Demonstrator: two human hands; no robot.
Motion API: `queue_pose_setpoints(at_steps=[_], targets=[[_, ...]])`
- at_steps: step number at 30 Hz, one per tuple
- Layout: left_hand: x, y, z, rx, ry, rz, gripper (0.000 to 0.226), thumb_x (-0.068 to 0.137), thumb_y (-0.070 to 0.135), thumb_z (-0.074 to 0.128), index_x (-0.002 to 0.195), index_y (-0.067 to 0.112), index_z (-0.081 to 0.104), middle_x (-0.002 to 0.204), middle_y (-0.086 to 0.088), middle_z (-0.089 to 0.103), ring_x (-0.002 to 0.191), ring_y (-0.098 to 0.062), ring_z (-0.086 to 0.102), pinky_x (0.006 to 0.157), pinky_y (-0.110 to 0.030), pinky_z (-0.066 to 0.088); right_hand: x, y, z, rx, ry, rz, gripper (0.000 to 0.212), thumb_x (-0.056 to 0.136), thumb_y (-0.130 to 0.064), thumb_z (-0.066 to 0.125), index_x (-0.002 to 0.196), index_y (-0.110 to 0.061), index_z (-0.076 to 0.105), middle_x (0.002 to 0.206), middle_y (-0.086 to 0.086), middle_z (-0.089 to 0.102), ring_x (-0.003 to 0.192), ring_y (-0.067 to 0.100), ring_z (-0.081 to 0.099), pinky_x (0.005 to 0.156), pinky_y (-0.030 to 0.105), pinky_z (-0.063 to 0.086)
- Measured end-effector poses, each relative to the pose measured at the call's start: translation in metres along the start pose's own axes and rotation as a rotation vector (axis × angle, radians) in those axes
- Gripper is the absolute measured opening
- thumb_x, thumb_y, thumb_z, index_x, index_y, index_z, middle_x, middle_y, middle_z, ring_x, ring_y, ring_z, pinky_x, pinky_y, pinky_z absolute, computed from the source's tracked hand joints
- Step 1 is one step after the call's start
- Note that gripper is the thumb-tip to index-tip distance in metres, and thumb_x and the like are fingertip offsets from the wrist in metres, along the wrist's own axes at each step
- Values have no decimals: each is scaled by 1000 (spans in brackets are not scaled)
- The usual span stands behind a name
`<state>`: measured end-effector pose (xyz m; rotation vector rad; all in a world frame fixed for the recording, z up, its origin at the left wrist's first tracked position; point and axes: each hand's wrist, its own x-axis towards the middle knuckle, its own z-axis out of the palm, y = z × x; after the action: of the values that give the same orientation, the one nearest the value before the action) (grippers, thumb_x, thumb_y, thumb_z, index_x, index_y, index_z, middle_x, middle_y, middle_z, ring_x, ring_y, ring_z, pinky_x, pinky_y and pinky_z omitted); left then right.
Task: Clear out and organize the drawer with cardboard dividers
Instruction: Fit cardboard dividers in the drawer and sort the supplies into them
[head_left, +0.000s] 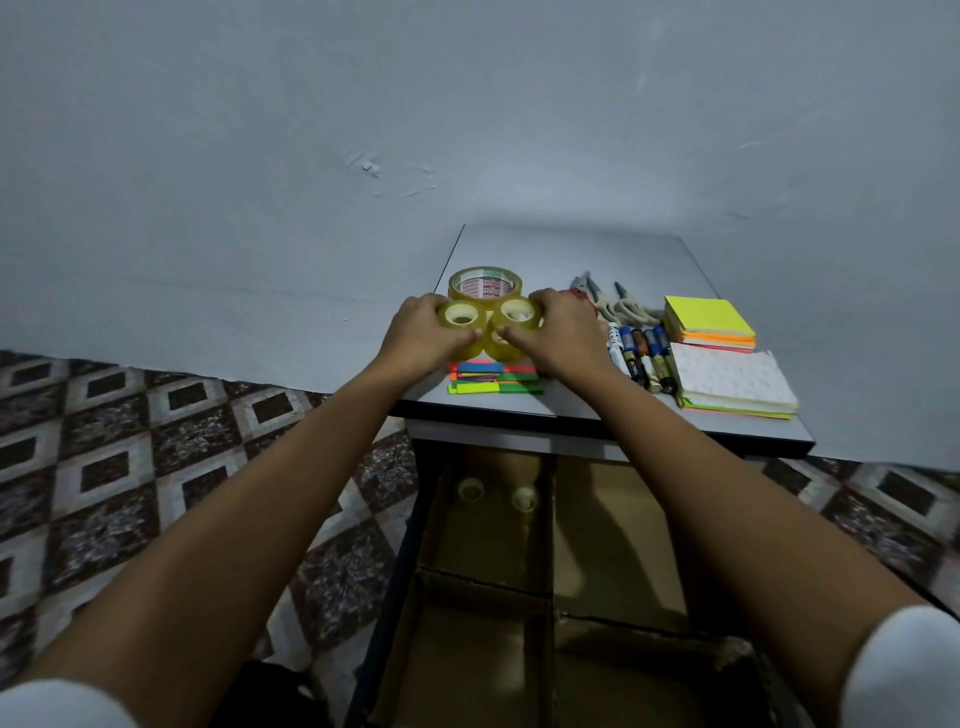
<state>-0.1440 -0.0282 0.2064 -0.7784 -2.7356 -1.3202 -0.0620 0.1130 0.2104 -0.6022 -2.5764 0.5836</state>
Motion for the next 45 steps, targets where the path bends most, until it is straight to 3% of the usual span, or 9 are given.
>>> queue_pose_setpoints(at_steps=[4,11,15,19,24,27,37,45], targets=[[-26,6,-7,-23,2,51,55,76,31,74,125,12,55,120,-6,55,108,-19,54,85,-25,42,-28,11,-10,162,44,-42,59,75,-46,69,122,-12,57,117,9,59,111,27,52,89,46,47],[-108,-4,1,-36,-42,87,55,74,29,77,122,15,55,112,-1,50,97,-9,50,68,-7,37,-114,29,-19,261,20,-9,60,78,-37,72,129,-14,51,120,4,54,113,18,49,94,36,44],[-135,-27,24,20,-184,25,57,76,29,75,126,16,51,114,1,49,103,-10,48,83,-21,36,-157,48,-2,259,-7,50,58,79,-37,70,130,-18,50,118,-4,50,115,15,47,98,38,41],[-140,-43,58,85,-323,-27,58,79,27,72,130,13,50,122,-7,50,111,-19,50,81,-17,33,-189,70,27,210,-26,134,59,82,-36,67,134,-18,47,121,0,50,116,16,45,99,38,40],[-129,-55,97,95,-414,-87,37,78,25,72,109,6,63,110,-13,63,106,-27,57,82,-28,44,-210,84,53,229,-8,257,61,82,-35,67,135,-18,45,124,1,48,116,17,47,99,41,44],[-121,-58,115,100,-451,-125,36,83,29,68,112,8,63,118,-14,62,113,-30,54,89,-28,42,-208,86,57,214,19,253,60,82,-36,67,134,-17,45,125,1,49,116,18,47,98,39,45],[-106,-56,140,65,-404,-185,33,92,25,56,120,7,59,130,-14,57,121,-28,50,91,-24,35,-209,87,63,189,10,266,61,83,-43,63,136,-21,43,128,-2,48,118,15,46,98,40,46],[-106,-59,139,46,-394,-162,40,86,27,65,119,6,59,125,-15,59,116,-30,54,90,-27,41,-210,84,59,224,17,259,60,83,-41,65,136,-20,44,127,-2,48,117,14,47,97,37,46]])
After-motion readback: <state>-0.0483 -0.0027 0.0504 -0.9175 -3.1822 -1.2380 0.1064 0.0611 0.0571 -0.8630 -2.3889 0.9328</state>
